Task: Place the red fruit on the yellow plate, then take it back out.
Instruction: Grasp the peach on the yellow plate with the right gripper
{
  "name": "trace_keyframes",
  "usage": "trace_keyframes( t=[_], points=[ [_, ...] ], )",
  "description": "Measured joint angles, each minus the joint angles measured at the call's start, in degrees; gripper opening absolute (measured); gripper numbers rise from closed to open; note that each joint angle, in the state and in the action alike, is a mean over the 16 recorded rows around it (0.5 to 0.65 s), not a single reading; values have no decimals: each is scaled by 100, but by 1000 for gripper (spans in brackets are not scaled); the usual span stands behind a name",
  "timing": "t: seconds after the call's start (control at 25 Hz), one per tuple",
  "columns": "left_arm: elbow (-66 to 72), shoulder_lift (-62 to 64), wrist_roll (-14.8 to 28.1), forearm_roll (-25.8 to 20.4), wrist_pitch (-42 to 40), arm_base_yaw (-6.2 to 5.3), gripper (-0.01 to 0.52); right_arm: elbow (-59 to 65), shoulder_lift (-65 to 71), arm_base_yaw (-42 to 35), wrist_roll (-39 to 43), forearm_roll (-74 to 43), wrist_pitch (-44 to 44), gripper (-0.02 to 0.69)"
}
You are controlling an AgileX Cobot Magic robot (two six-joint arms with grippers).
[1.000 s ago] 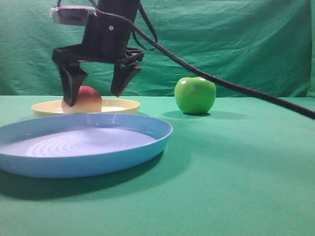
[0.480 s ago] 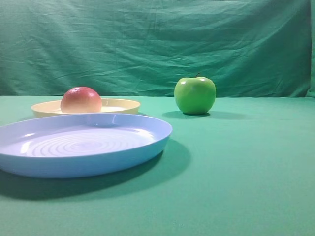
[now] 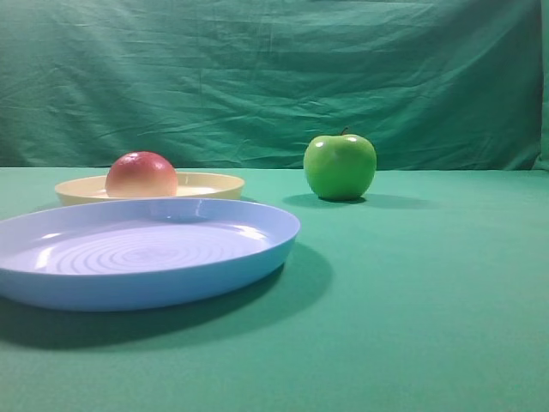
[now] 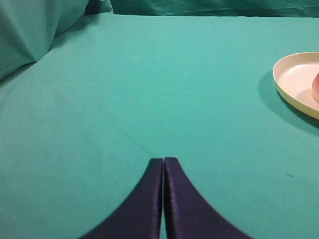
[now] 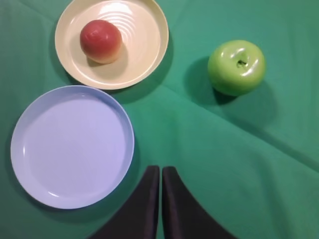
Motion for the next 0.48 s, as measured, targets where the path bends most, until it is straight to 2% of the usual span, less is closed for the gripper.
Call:
trace_keyframes(
  t=[0.48],
  points=[
    [0, 0, 0, 0, 0, 0, 0, 2694, -2433, -2, 408, 84, -1279, 0]
  ],
)
